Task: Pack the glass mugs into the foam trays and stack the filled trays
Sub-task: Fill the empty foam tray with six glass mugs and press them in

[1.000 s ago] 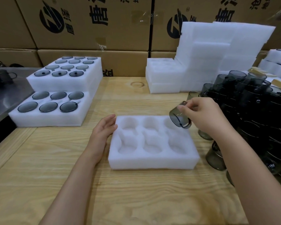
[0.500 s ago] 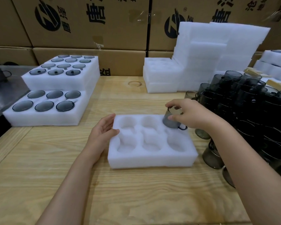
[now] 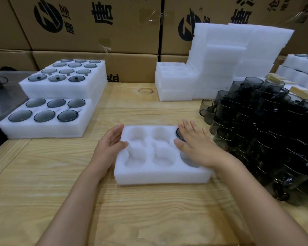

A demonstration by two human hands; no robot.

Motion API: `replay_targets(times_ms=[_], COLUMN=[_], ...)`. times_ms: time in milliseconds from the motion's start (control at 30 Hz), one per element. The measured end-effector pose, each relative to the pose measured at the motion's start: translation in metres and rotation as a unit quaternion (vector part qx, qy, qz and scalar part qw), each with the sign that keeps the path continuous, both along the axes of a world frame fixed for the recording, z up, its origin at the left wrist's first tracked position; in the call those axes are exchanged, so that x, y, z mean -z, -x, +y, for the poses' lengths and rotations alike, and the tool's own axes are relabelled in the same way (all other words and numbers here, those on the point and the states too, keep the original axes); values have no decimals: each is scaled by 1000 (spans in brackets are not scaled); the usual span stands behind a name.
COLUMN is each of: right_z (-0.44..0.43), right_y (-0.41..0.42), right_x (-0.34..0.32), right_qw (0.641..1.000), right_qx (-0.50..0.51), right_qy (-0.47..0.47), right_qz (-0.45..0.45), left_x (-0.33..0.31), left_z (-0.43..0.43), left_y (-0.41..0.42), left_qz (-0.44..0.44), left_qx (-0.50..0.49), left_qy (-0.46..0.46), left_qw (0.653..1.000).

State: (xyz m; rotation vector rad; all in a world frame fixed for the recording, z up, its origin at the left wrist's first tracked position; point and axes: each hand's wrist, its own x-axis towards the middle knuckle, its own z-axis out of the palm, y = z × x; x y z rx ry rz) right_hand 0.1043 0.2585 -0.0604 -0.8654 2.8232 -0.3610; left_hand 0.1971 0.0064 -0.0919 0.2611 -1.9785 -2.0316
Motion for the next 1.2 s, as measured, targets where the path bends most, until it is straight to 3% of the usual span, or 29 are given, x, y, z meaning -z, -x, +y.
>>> replay_targets(times_ms=[233,333,400,467,600,767,967,1200], right_z=[-2,10,28,49,79,93,95,97], right_y=[-13,-21,-20,-13,11,34,44,47], right_x=[-13,-41,-68,-91,-116,-109,-103,-104], right_qw=[999,977,924,875,869,870,847,869], right_qx=[32,87,134,217,387,424,438,390], right_qy=[-27,24,78,69,-73,-172,-205,-148], right_qz=[17,194,350,428,298,184,221,266], left_x=[1,0,0,-1,-2,-1,-2,0], left_z=[1,2,2,3,2,2,1,0], left_y=[0,0,0,-1,-2,-1,0,1], left_qz=[2,2,0,-3,-7,-2,-2,1], left_qx=[-10,-12,-15,-13,-9,-6,-3,0], left_qy=[2,-1,-4,-3,-1,-10,-21,-22], left_qw=[1000,1000,1000,1000,1000,1000,1000,1000])
